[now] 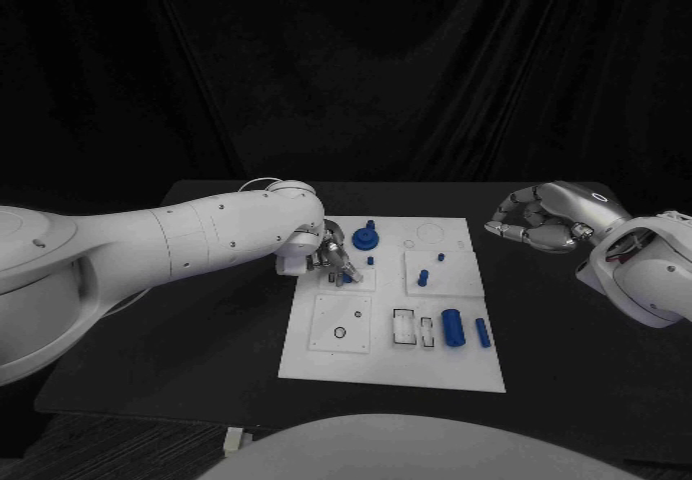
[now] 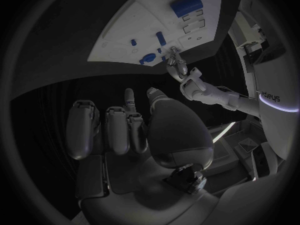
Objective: Assemble the parts on the task board
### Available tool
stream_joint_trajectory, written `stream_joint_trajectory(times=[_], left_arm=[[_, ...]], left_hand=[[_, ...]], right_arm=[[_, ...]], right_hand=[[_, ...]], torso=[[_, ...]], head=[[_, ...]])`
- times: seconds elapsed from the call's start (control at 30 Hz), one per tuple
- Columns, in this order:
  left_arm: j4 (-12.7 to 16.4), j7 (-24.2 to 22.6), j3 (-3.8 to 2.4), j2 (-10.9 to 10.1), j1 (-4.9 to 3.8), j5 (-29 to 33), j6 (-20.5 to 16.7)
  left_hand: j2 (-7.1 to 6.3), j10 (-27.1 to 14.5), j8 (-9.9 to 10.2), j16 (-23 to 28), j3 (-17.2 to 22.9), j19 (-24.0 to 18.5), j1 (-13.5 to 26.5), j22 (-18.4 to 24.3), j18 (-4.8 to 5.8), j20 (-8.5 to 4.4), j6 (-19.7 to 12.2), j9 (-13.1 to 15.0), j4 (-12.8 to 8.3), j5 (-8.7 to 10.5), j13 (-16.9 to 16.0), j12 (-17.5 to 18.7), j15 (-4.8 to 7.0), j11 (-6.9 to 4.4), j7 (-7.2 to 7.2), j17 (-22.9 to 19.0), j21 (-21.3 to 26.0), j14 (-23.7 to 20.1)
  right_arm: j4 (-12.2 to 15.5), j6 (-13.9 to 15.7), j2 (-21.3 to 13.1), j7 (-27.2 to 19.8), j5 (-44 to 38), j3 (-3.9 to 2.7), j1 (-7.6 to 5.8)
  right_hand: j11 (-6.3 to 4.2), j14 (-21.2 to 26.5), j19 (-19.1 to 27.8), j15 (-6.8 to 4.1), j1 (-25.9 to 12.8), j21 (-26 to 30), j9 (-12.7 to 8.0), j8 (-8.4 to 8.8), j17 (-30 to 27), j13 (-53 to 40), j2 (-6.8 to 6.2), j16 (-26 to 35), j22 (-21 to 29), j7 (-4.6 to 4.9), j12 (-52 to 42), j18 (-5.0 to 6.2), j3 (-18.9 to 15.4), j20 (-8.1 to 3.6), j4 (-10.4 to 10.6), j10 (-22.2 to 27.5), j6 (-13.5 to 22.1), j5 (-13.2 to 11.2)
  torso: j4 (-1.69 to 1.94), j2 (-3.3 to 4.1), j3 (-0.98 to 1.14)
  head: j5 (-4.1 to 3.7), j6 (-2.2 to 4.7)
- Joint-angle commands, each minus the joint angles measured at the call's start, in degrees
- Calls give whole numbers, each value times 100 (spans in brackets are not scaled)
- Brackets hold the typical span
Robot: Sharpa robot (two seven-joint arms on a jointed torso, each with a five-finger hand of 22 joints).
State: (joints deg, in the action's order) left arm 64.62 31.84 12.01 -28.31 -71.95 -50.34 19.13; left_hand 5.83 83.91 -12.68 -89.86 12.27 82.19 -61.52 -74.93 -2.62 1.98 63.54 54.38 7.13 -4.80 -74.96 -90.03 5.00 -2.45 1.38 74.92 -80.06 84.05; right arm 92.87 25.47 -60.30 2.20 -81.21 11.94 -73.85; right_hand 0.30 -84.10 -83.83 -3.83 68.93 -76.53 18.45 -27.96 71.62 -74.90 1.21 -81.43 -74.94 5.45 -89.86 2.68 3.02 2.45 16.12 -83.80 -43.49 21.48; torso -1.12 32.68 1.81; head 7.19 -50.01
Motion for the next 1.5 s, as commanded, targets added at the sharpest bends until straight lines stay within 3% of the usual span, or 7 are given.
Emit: stream_joint_trajectory(times=[0.03, 0.53, 0.8, 1.0, 1.17, 1.4, 1.5], left_arm=[[-5, 11, 13, 5, 36, 17, 63], [-67, 54, 13, 17, 46, 16, 2], [-60, 58, 13, -13, 48, 16, -37], [158, -62, 12, -197, 29, 16, -345], [492, -259, 11, -455, -136, 16, -637], [765, -338, 10, -752, -591, 16, -713], [744, -284, 10, -815, -735, 16, -628]], left_hand=[[-13, 609, 44, -14, -51, -36, 127, -822, -43, 4, -23, -36, 105, 93, -1504, 3, -58, 49, 32, 1508, 33, 595], [-213, 609, 207, -14, -806, -64, 918, -829, -56, 44, 9, -224, 854, 207, -1504, 3, -99, 99, 89, 1508, 106, 595], [-215, 609, 210, -14, -877, -59, 956, -836, -54, 45, 20, -229, 906, 207, -1504, 3, -100, 100, 89, 1508, 103, 595], [-257, 609, 181, -14, -953, -49, 953, -846, -52, 44, 74, -216, 910, 205, -1504, 3, -96, 92, 76, 1508, 95, 595], [-271, 609, 73, -14, -1008, 24, 711, -900, -33, 26, 172, -127, 805, 194, -1504, 3, -68, 55, 30, 1508, 24, 595], [-332, 609, -105, -14, -1129, 175, 468, -1016, 15, -15, 96, 123, 709, 195, -1504, 3, -27, 16, -2, 1508, -148, 595], [-349, 609, -186, -14, -1206, 215, 378, -1049, 29, -22, -56, 272, 687, 193, -1504, 3, -29, 20, 15, 1508, -192, 595]], right_arm=[[8, -24, -5, 96, -12, -4, 13], [2, -45, -2, 99, -12, -4, 13], [6, -41, -9, 96, -12, -4, 13], [26, -19, -37, 88, -12, -4, 13], [39, 6, -63, 84, -12, -5, 12], [36, 10, -73, 90, -12, -5, 11], [28, 4, -73, 99, -12, -5, 11]], right_hand=[[38, -271, -110, 50, 38, 23, -5, -6, -5, -1510, -1, 29, -1081, -3, -14, 51, -12, 41, 8, -620, -26, 30], [38, -270, -110, 50, 39, 24, -8, -5, -8, -1510, 0, 30, -1081, -2, -14, 51, -16, 41, 11, -620, -28, 29], [39, -271, -108, 50, 36, 28, -9, -5, -8, -1510, -2, 30, -1079, -2, -14, 52, -19, 41, 14, -620, -29, 27], [39, -270, -107, 51, 32, 31, -10, -4, -11, -1510, -4, 32, -1078, -1, -14, 53, -24, 42, 18, -620, -29, 24], [39, -272, -110, 51, 24, 24, -12, -3, -2, -1510, -6, 27, -1081, 0, -14, 51, -30, 42, 24, -620, -29, 20], [39, -272, -110, 51, 24, 24, -12, -3, -2, -1510, -6, 27, -1081, 0, -14, 51, -30, 42, 24, -620, -29, 20], [39, -272, -110, 51, 24, 24, -12, -3, -2, -1510, -6, 27, -1081, 0, -14, 51, -30, 42, 24, -620, -29, 20]], torso=[[-1, 0, -1], [2, -2, 1], [-2, -1, -1], [-1, 0, 1], [0, 1, -2], [0, -8, -2], [-1, -8, -1]], head=[[1, 1], [-3, 1], [4, 1], [-13, 1], [-19, 1], [-28, 1], [-31, 1]])
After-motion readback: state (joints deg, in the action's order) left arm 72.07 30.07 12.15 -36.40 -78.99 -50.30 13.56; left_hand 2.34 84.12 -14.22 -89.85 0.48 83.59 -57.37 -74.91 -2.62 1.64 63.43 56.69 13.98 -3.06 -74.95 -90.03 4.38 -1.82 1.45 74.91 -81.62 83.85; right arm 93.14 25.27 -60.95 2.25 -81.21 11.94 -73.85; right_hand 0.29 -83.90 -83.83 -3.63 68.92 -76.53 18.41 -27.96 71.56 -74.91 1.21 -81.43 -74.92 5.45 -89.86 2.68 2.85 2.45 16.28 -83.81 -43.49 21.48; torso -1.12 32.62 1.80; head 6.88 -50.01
